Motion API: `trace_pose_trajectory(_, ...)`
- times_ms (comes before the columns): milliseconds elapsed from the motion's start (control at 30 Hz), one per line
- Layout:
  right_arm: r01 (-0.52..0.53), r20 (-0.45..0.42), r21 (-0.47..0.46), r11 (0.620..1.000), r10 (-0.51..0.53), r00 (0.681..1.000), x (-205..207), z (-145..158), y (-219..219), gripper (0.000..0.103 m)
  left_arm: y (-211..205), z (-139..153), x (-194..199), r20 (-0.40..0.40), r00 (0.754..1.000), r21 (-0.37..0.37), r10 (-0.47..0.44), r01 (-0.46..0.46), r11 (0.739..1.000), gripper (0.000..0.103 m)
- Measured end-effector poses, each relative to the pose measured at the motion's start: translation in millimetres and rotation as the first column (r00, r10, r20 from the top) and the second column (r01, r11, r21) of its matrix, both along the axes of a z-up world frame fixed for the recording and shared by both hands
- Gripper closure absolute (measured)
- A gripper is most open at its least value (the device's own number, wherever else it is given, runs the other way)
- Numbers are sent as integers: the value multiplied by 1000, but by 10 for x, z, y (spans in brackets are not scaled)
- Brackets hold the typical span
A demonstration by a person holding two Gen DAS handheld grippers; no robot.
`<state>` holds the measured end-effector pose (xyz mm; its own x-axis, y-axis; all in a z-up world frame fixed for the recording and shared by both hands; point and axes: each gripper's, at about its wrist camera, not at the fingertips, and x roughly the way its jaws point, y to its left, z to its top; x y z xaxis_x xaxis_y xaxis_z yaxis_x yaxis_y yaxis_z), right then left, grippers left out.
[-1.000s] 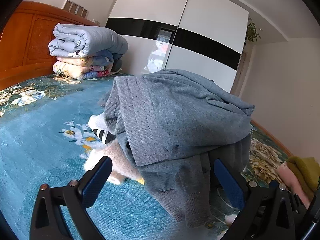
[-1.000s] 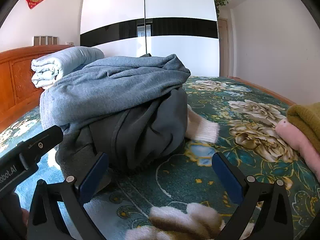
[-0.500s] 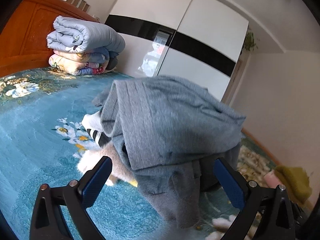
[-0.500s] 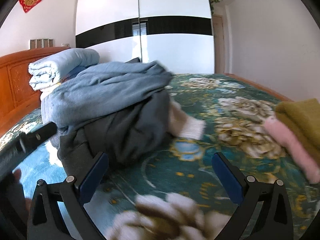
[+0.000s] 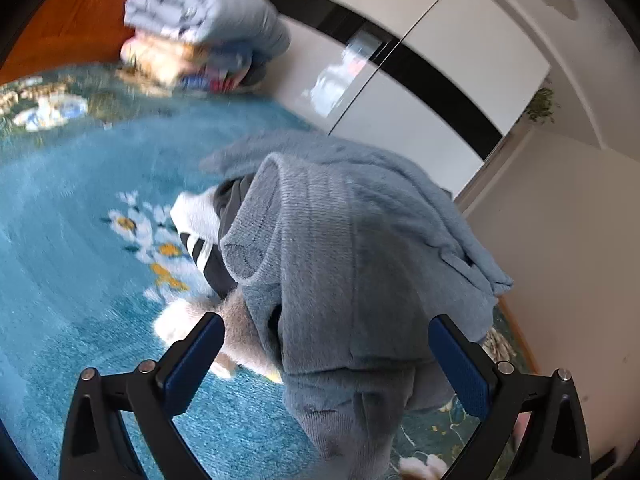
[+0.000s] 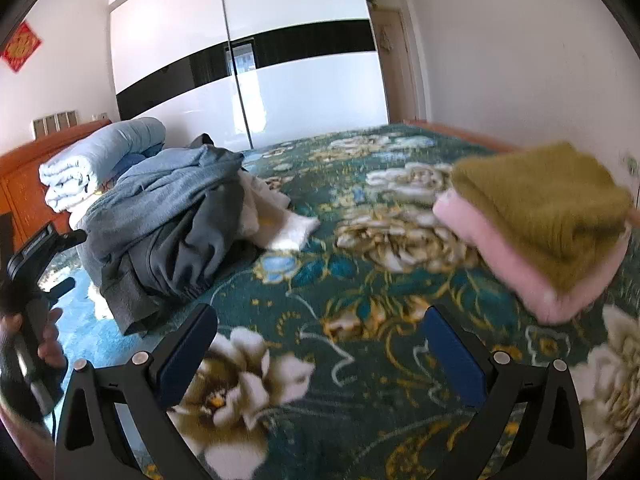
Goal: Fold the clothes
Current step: 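Reach both grippers toward the grey sweater on the clothes pile, then grasp the grey sweater edge with the left gripper and lift it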
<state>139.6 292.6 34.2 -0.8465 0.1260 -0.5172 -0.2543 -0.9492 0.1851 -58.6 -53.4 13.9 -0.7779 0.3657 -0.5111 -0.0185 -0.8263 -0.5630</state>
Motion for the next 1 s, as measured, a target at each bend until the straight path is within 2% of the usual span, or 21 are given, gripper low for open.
trace_pose_trajectory(67, -9, 24, -31, 999, 9, 1000, 31, -60, 51, 0, -27, -56, -124, 48, 999, 40, -5, 3, 999, 1)
trace_pose_trajectory(100, -13, 41, -48, 999, 15, 999, 40, -86, 77, 0, -26, -74, -162, 65, 998, 55, -7, 3, 999, 7)
trace_pose_trajectory(133, -16, 51, -60, 998, 19, 999, 51, -112, 103, 0, -14, -84, -186, 79, 997, 64, -11, 6, 998, 18)
trace_pose_trajectory(167, -20, 56, -71, 997, 24, 998, 70, -138, 137, 0, -1, -95, -210, 92, 996, 74, -15, 8, 997, 26)
trace_pose_trajectory(200, -18, 57, -79, 997, 23, 998, 94, -157, 180, 0, 28, -95, -224, 107, 994, 75, -17, 9, 997, 44)
trace_pose_trajectory(367, 13, 36, -130, 991, -9, 999, 220, -241, 414, 0, 130, 58, -142, 161, 986, 33, 35, -40, 999, 65)
trace_pose_trajectory(433, 25, 22, -152, 988, -22, 1000, 294, -268, 512, 0, 125, 183, -59, 165, 985, 41, 44, -52, 998, 79)
trace_pose_trajectory(500, 32, -2, -157, 987, -33, 999, 379, -273, 591, 0, 114, 350, 25, 128, 991, 39, 45, -50, 998, 94)
trace_pose_trajectory(667, 57, -38, -179, 982, -65, 997, 491, -290, 787, 0, 301, 1012, 259, 33, 999, -45, 36, -35, 998, 98)
trace_pose_trajectory(800, 71, -58, -213, 974, -85, 995, 551, -308, 906, 0, 442, 1530, 535, -36, 999, -68, 4, -7, 998, 98)
trace_pose_trajectory(900, 78, -56, -223, 972, -92, 994, 551, -346, 951, 0, 436, 1875, 887, -125, 992, -94, -34, 23, 995, 99)
trace_pose_trajectory(1000, 93, -32, -249, 964, -104, 994, 543, -422, 997, 0, 207, 2043, 1379, -201, 980, -106, -11, -11, 994, 99)
